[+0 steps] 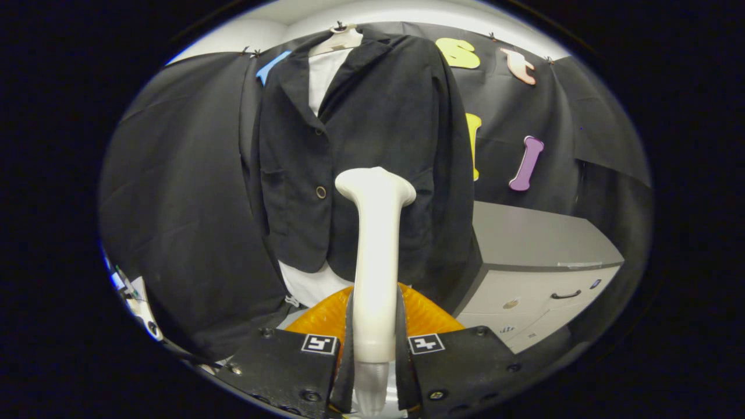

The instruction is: Iron the clothes twice with a garment steamer, once on the left side and once on the right side.

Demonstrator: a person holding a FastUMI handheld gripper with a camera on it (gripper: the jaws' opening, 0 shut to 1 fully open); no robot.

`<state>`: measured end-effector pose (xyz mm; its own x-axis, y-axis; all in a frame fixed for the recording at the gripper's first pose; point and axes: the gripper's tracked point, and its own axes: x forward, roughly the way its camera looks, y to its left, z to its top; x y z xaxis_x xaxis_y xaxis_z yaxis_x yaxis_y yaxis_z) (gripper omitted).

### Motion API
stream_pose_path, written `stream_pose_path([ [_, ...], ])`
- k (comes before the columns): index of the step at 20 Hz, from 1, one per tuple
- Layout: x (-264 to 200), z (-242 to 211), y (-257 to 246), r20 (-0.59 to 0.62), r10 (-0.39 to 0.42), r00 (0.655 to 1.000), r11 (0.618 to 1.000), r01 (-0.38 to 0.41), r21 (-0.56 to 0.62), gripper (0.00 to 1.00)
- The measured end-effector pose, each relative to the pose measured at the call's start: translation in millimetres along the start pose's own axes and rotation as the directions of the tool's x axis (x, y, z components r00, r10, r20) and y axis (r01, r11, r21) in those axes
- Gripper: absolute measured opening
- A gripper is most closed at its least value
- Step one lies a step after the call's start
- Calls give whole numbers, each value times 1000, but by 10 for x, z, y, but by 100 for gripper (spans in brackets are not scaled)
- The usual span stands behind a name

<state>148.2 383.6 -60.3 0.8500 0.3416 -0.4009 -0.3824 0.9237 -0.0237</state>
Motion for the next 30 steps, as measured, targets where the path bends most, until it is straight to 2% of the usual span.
stream_pose_path([
  [9, 49, -388, 109, -93, 31, 995, 999, -30, 14, 31],
  [14, -112, -224, 141, -69, 42, 997, 999, -39, 36, 31],
  [23, -626, 637, 335, 89, 41, 995, 998, -45, 49, 31],
  [30, -810, 1531, 860, 240, 125, 963, 991, -131, 9, 31],
])
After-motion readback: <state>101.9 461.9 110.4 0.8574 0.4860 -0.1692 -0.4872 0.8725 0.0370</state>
